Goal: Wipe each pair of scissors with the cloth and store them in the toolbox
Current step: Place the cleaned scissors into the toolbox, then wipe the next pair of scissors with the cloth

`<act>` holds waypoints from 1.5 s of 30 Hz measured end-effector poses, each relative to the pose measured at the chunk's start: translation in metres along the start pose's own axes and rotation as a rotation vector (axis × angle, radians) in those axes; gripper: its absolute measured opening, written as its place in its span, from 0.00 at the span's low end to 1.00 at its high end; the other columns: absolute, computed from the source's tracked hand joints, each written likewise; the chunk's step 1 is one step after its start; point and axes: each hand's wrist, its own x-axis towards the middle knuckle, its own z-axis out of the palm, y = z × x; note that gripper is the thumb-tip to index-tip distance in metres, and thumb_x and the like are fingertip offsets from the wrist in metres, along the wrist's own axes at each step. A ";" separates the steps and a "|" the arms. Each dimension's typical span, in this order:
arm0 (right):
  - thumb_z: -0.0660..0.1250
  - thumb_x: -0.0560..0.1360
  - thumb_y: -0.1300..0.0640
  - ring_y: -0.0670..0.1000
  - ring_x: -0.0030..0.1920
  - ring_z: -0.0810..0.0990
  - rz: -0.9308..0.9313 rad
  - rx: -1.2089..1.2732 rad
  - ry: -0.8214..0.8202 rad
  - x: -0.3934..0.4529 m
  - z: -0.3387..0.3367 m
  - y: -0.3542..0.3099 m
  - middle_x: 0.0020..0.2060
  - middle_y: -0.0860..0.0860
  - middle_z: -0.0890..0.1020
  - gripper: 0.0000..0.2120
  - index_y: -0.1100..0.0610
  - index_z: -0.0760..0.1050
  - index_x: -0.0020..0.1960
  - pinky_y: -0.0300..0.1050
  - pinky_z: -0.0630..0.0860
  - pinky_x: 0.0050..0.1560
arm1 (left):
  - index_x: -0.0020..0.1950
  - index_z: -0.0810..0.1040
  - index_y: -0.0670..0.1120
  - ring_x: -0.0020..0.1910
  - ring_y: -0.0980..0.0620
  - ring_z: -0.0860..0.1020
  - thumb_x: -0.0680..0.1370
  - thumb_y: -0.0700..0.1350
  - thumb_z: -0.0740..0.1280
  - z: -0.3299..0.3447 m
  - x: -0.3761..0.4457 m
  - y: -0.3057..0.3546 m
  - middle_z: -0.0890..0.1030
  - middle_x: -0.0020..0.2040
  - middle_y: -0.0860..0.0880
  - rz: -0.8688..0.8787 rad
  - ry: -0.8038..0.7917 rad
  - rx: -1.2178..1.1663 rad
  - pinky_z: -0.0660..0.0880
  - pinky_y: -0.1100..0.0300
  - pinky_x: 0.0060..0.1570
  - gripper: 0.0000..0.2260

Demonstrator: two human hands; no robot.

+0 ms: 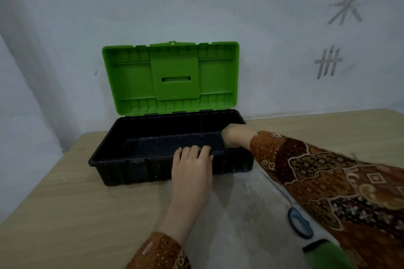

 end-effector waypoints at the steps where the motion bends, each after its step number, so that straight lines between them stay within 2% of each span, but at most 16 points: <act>1: 0.55 0.80 0.62 0.59 0.65 0.73 -0.005 -0.037 -0.018 0.005 0.003 0.001 0.67 0.59 0.72 0.18 0.63 0.67 0.70 0.49 0.71 0.61 | 0.53 0.81 0.45 0.43 0.45 0.79 0.76 0.43 0.70 0.000 0.000 0.000 0.81 0.42 0.47 0.003 -0.003 0.003 0.76 0.48 0.53 0.07; 5: 0.60 0.79 0.62 0.60 0.63 0.75 -0.082 -0.078 0.015 0.001 0.000 -0.002 0.66 0.60 0.73 0.19 0.65 0.68 0.69 0.51 0.74 0.59 | 0.52 0.81 0.43 0.43 0.43 0.80 0.74 0.41 0.72 -0.003 0.001 0.000 0.81 0.42 0.46 0.007 -0.005 -0.007 0.77 0.46 0.53 0.07; 8: 0.67 0.75 0.54 0.60 0.54 0.80 -0.114 0.170 0.356 -0.030 -0.010 0.024 0.53 0.61 0.80 0.13 0.61 0.78 0.55 0.47 0.75 0.48 | 0.54 0.80 0.44 0.50 0.43 0.79 0.76 0.44 0.65 -0.014 0.002 0.009 0.81 0.49 0.45 0.046 0.017 -0.047 0.73 0.46 0.59 0.10; 10: 0.66 0.76 0.51 0.59 0.49 0.79 -0.121 0.312 0.498 -0.063 -0.005 0.055 0.45 0.60 0.82 0.11 0.59 0.79 0.44 0.44 0.71 0.43 | 0.52 0.79 0.45 0.48 0.45 0.77 0.77 0.47 0.60 -0.026 0.001 0.027 0.79 0.48 0.46 0.119 -0.002 -0.131 0.72 0.50 0.53 0.12; 13: 0.67 0.75 0.50 0.55 0.44 0.79 -0.067 0.345 0.308 -0.118 0.029 0.105 0.40 0.55 0.81 0.11 0.59 0.79 0.45 0.43 0.70 0.42 | 0.48 0.79 0.47 0.44 0.47 0.77 0.78 0.51 0.60 -0.040 -0.006 0.070 0.78 0.44 0.49 0.183 -0.224 -0.293 0.71 0.52 0.44 0.12; 15: 0.68 0.75 0.48 0.53 0.44 0.81 -0.007 0.293 0.020 -0.147 0.062 0.123 0.43 0.54 0.83 0.15 0.60 0.81 0.50 0.44 0.74 0.42 | 0.52 0.80 0.47 0.49 0.47 0.78 0.79 0.54 0.62 -0.040 -0.015 0.100 0.80 0.49 0.48 0.128 -0.458 -0.307 0.70 0.54 0.48 0.13; 17: 0.69 0.73 0.44 0.56 0.45 0.82 0.014 0.311 -0.100 -0.163 0.092 0.127 0.46 0.58 0.84 0.21 0.62 0.81 0.52 0.48 0.78 0.44 | 0.51 0.81 0.46 0.52 0.47 0.77 0.78 0.59 0.62 -0.033 -0.026 0.126 0.80 0.50 0.47 0.085 -0.587 -0.199 0.69 0.54 0.53 0.18; 20: 0.72 0.70 0.45 0.59 0.43 0.82 0.022 0.357 -0.027 -0.171 0.115 0.122 0.45 0.61 0.83 0.24 0.65 0.80 0.52 0.47 0.75 0.37 | 0.45 0.80 0.47 0.51 0.46 0.76 0.76 0.62 0.63 -0.030 -0.035 0.151 0.79 0.46 0.47 0.037 -0.672 -0.095 0.66 0.51 0.60 0.19; 24: 0.71 0.71 0.50 0.55 0.35 0.77 0.010 0.346 0.119 -0.183 0.111 0.116 0.41 0.62 0.83 0.18 0.67 0.81 0.47 0.42 0.68 0.32 | 0.43 0.77 0.47 0.49 0.46 0.77 0.74 0.54 0.67 -0.036 -0.038 0.160 0.80 0.44 0.48 -0.113 -0.697 -0.209 0.66 0.50 0.63 0.10; 27: 0.71 0.72 0.47 0.55 0.38 0.80 0.030 0.389 0.302 -0.200 0.097 0.116 0.39 0.60 0.83 0.19 0.65 0.81 0.47 0.43 0.69 0.34 | 0.50 0.73 0.48 0.44 0.49 0.77 0.73 0.48 0.69 -0.047 -0.038 0.154 0.79 0.42 0.50 -0.324 -0.583 -0.535 0.74 0.54 0.49 0.09; 29: 0.71 0.72 0.46 0.53 0.35 0.77 0.039 0.469 0.422 -0.217 0.086 0.114 0.37 0.58 0.82 0.19 0.64 0.80 0.45 0.43 0.67 0.32 | 0.51 0.73 0.47 0.38 0.54 0.76 0.75 0.42 0.69 -0.057 -0.043 0.152 0.77 0.40 0.51 -0.425 -0.394 -0.850 0.73 0.58 0.41 0.08; 32: 0.72 0.71 0.47 0.46 0.32 0.75 0.031 0.722 0.537 -0.248 0.072 0.101 0.31 0.49 0.79 0.13 0.58 0.78 0.42 0.37 0.68 0.30 | 0.52 0.75 0.46 0.42 0.52 0.80 0.80 0.41 0.65 -0.071 -0.055 0.158 0.80 0.43 0.45 -0.501 -0.060 -1.207 0.76 0.63 0.44 0.02; 34: 0.73 0.70 0.46 0.47 0.35 0.76 0.025 0.840 0.587 -0.266 0.070 0.086 0.33 0.49 0.80 0.12 0.55 0.78 0.42 0.39 0.70 0.31 | 0.51 0.76 0.44 0.44 0.48 0.82 0.82 0.43 0.60 -0.078 -0.063 0.166 0.81 0.43 0.43 -0.591 0.081 -1.354 0.78 0.61 0.45 0.06; 37: 0.73 0.70 0.48 0.50 0.36 0.79 0.036 0.942 0.637 -0.284 0.075 0.057 0.33 0.53 0.82 0.13 0.58 0.80 0.41 0.46 0.75 0.36 | 0.48 0.74 0.46 0.40 0.52 0.81 0.83 0.49 0.55 -0.090 -0.073 0.175 0.80 0.40 0.45 -0.631 0.207 -1.398 0.77 0.61 0.41 0.12; 40: 0.72 0.69 0.50 0.52 0.35 0.81 0.056 1.036 0.691 -0.291 0.080 0.040 0.32 0.55 0.82 0.13 0.61 0.80 0.39 0.50 0.78 0.38 | 0.52 0.73 0.41 0.39 0.60 0.77 0.82 0.47 0.58 -0.099 -0.086 0.177 0.77 0.40 0.50 -0.459 0.234 -1.353 0.74 0.66 0.41 0.10; 45: 0.74 0.69 0.49 0.48 0.33 0.78 0.036 1.117 0.697 -0.306 0.085 0.025 0.31 0.51 0.80 0.09 0.54 0.78 0.37 0.38 0.70 0.30 | 0.52 0.75 0.43 0.40 0.52 0.80 0.81 0.49 0.59 -0.105 -0.093 0.161 0.80 0.40 0.45 -0.557 0.269 -1.374 0.77 0.62 0.41 0.11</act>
